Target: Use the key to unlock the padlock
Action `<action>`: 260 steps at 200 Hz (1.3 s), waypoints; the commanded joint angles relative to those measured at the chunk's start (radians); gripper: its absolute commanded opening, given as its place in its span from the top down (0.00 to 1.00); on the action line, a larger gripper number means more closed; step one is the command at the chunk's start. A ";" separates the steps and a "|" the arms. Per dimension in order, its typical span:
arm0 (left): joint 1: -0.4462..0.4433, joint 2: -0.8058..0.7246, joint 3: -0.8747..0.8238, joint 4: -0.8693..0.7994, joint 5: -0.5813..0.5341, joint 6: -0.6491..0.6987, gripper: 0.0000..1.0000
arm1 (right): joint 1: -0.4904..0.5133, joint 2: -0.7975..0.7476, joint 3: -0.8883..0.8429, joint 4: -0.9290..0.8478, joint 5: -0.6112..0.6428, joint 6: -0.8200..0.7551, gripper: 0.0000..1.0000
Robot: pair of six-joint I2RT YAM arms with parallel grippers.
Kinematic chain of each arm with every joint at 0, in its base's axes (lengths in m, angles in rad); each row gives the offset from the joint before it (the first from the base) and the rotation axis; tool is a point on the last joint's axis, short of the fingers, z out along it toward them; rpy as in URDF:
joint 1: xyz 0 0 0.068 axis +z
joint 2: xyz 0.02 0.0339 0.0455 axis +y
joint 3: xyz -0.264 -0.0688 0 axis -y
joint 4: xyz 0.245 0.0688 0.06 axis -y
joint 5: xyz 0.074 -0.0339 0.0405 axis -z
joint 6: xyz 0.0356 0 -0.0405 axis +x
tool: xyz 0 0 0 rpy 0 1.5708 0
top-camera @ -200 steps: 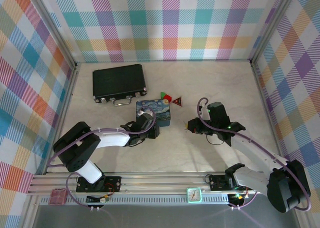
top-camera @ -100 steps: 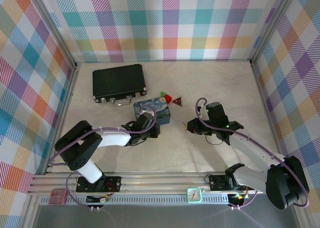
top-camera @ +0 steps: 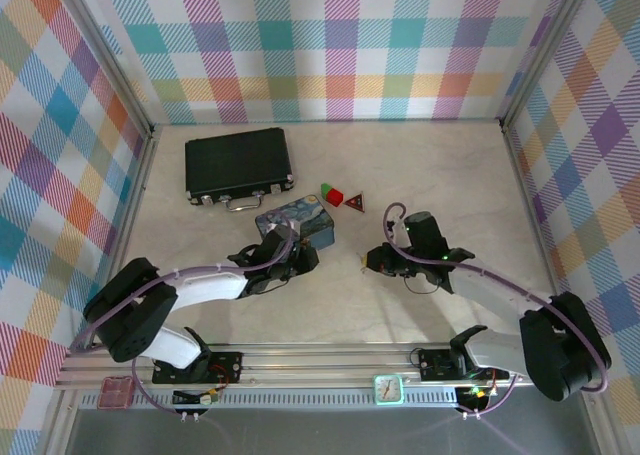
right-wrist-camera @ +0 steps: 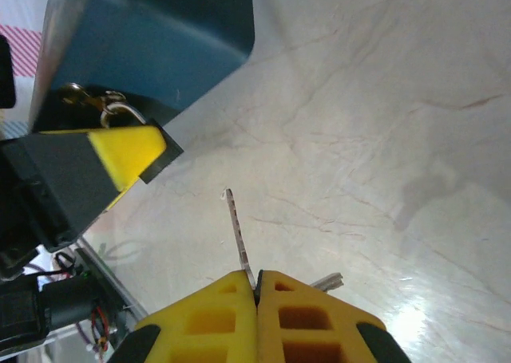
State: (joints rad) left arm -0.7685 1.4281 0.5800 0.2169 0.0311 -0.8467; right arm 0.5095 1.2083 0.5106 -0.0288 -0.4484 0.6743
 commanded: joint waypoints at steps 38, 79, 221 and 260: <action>0.008 -0.046 -0.065 0.201 0.036 -0.241 1.00 | 0.088 0.108 -0.069 0.383 -0.111 0.223 1.00; 0.009 -0.076 -0.094 0.266 0.023 -0.299 1.00 | 0.150 0.240 -0.098 0.636 -0.139 0.336 1.00; 0.008 -0.129 -0.134 0.327 -0.027 -0.301 1.00 | 0.159 0.351 -0.129 0.957 -0.165 0.490 1.00; 0.008 -0.129 -0.141 0.343 -0.018 -0.304 1.00 | 0.165 0.382 -0.123 1.004 -0.170 0.504 1.00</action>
State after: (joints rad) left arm -0.7685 1.2968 0.4515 0.4904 0.0063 -1.1263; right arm 0.6643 1.5719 0.3920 0.8894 -0.6006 1.1568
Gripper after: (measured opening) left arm 0.147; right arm 0.061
